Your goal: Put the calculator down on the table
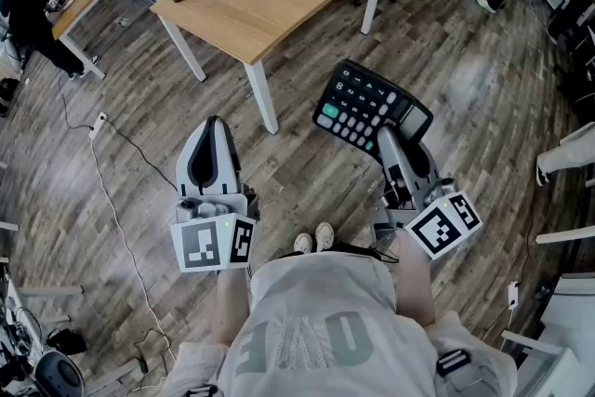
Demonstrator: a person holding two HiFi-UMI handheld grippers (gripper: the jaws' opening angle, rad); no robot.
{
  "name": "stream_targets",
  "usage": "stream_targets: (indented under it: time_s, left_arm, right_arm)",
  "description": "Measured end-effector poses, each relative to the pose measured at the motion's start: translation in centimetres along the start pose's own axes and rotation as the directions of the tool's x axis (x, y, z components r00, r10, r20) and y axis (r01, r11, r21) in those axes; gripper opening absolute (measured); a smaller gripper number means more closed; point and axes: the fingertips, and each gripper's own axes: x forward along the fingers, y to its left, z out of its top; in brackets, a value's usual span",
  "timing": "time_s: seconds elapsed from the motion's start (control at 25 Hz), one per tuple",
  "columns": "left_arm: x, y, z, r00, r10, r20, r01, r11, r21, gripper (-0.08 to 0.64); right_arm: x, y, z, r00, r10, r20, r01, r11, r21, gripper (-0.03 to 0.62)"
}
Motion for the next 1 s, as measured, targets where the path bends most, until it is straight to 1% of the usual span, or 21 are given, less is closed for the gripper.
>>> stream_targets:
  time_s: [0.36, 0.48, 0.68, 0.84, 1.0]
  left_arm:
    - [2.7, -1.5, 0.0, 0.999, -0.031, 0.013, 0.031, 0.999, 0.020, 0.009]
    - [3.8, -1.8, 0.0, 0.999, -0.035, 0.022, 0.035, 0.999, 0.040, 0.009]
    - [5.7, -1.0, -1.0, 1.000, -0.008, 0.020, 0.007, 0.999, 0.034, 0.009]
    - [7.7, -0.9, -1.9, 1.000, 0.022, 0.016, -0.023, 0.999, 0.041, 0.009]
    - [8.8, -0.6, -3.4, 0.999, 0.049, 0.000, -0.049, 0.998, 0.037, 0.009]
  right_arm:
    - [0.8, -2.1, 1.3, 0.999, -0.007, 0.032, 0.007, 1.000, 0.008, 0.115]
    - [0.6, -3.3, 2.1, 0.999, -0.016, 0.052, 0.016, 1.000, 0.003, 0.115]
    - [0.7, -5.2, 3.5, 0.998, -0.026, 0.058, 0.029, 0.998, -0.052, 0.116]
    - [1.4, -7.5, 4.4, 0.998, -0.020, 0.063, 0.022, 0.999, -0.025, 0.115]
    - [2.4, -9.5, 4.1, 0.999, -0.022, 0.035, 0.022, 1.000, -0.015, 0.116]
